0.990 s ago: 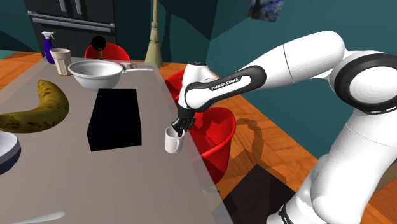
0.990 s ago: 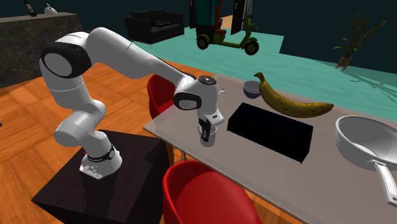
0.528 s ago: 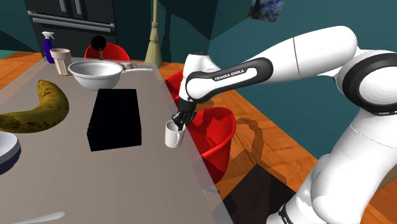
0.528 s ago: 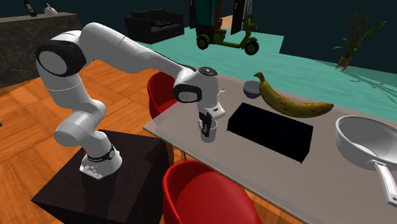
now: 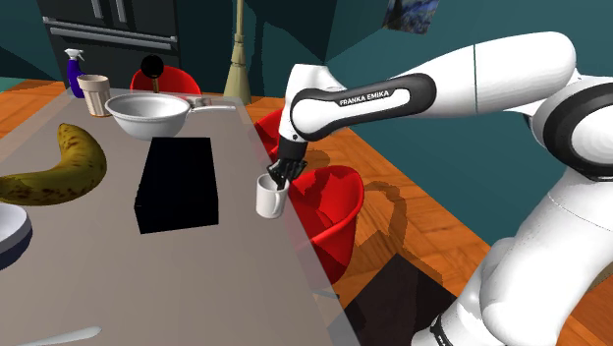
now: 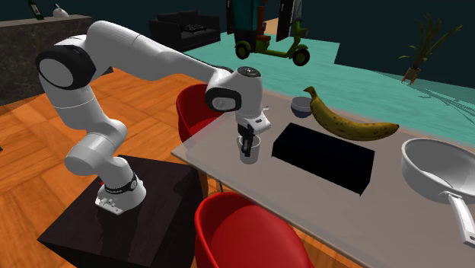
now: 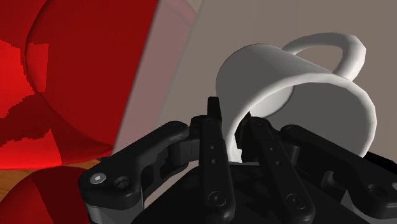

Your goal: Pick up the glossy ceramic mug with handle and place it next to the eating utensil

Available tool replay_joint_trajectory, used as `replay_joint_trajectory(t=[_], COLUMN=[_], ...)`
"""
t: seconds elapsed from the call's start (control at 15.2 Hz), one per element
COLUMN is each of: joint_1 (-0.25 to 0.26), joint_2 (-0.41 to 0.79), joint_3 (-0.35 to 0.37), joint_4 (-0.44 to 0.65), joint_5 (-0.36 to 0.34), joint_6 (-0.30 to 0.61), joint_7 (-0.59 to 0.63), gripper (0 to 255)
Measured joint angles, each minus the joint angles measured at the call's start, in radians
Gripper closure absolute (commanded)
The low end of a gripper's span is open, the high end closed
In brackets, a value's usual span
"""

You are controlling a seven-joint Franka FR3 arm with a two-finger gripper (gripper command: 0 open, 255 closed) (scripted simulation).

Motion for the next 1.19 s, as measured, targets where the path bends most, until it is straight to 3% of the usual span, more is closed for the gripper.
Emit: replay_joint_trajectory(t=[1.19], joint_1=[0.014], joint_2=[-0.043], joint_3=[0.015], joint_4=[0.177], joint_5=[-0.001], joint_6=[-0.219], joint_7=[0.041], gripper=[255])
